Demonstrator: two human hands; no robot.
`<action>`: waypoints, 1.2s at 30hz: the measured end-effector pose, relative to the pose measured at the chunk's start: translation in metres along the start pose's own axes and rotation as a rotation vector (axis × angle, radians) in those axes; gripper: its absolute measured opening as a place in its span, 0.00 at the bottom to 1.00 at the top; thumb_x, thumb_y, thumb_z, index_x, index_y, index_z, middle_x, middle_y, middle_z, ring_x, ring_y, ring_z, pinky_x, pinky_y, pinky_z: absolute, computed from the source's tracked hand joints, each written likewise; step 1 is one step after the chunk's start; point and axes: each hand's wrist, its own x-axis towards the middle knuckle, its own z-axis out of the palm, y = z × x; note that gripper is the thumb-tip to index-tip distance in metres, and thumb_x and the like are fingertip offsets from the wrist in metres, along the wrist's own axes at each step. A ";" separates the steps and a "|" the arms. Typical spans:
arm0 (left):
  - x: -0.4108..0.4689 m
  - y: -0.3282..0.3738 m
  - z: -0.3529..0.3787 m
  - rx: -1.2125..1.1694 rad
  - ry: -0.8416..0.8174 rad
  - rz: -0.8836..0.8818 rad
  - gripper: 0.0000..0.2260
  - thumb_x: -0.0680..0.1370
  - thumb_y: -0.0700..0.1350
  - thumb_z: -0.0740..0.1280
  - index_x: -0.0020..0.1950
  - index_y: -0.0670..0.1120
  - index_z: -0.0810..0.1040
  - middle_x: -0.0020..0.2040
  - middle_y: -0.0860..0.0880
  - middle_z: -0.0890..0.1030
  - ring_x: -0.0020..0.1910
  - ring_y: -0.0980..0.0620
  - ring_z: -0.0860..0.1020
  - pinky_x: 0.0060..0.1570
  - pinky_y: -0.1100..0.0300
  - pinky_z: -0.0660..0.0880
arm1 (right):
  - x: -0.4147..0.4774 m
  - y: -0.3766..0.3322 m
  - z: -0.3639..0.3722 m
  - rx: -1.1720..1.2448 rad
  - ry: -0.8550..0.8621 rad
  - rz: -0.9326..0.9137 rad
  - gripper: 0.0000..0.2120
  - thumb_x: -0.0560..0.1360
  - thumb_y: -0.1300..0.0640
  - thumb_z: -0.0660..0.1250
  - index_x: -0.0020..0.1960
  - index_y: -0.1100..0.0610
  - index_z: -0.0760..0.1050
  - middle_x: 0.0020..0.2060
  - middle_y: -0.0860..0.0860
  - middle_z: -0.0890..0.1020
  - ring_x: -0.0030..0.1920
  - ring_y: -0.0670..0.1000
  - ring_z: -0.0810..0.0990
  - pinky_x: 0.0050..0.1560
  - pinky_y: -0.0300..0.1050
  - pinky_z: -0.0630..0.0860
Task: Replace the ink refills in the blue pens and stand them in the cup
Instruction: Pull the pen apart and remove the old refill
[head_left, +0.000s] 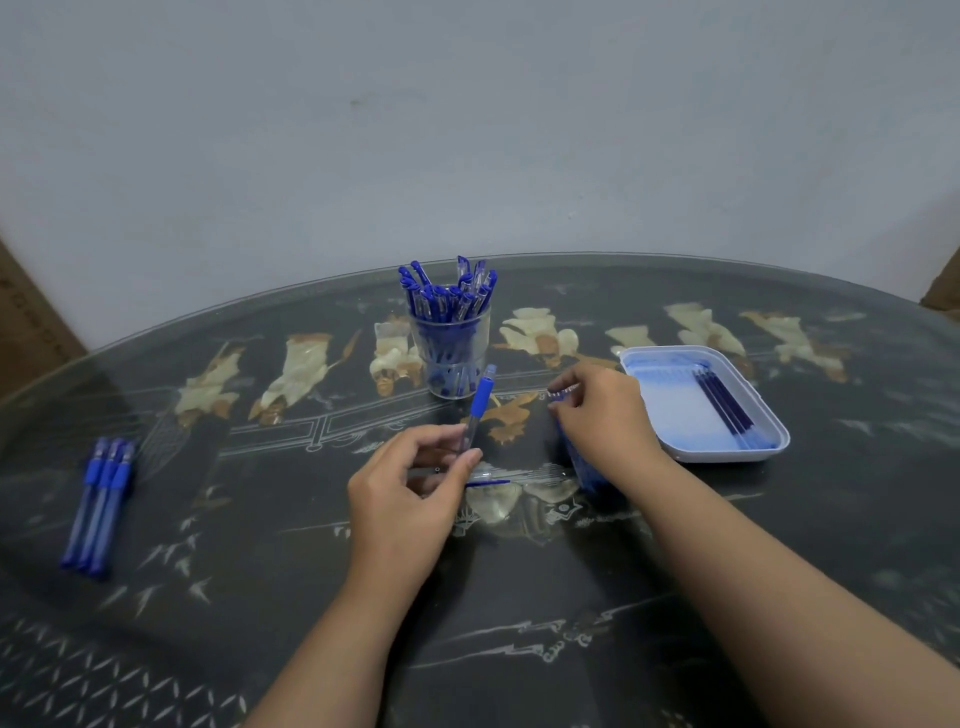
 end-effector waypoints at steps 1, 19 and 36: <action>0.000 0.001 0.000 0.006 -0.006 0.003 0.10 0.69 0.35 0.76 0.48 0.46 0.84 0.42 0.52 0.84 0.42 0.58 0.82 0.42 0.72 0.75 | -0.003 0.000 -0.005 0.009 0.038 -0.013 0.04 0.75 0.61 0.68 0.48 0.54 0.79 0.38 0.49 0.78 0.40 0.47 0.75 0.41 0.40 0.67; -0.014 0.023 0.025 -0.131 -0.078 -0.150 0.09 0.72 0.36 0.74 0.50 0.47 0.82 0.44 0.51 0.84 0.43 0.58 0.82 0.44 0.71 0.77 | -0.012 0.074 -0.073 -0.488 0.131 0.242 0.15 0.74 0.67 0.61 0.58 0.63 0.78 0.55 0.62 0.78 0.58 0.63 0.75 0.54 0.48 0.72; -0.019 0.008 0.029 -0.005 -0.104 0.010 0.10 0.72 0.35 0.74 0.50 0.48 0.83 0.45 0.54 0.84 0.45 0.59 0.82 0.45 0.71 0.76 | -0.028 0.022 -0.077 0.344 0.286 0.347 0.18 0.78 0.67 0.58 0.66 0.58 0.73 0.46 0.51 0.79 0.44 0.48 0.75 0.49 0.46 0.74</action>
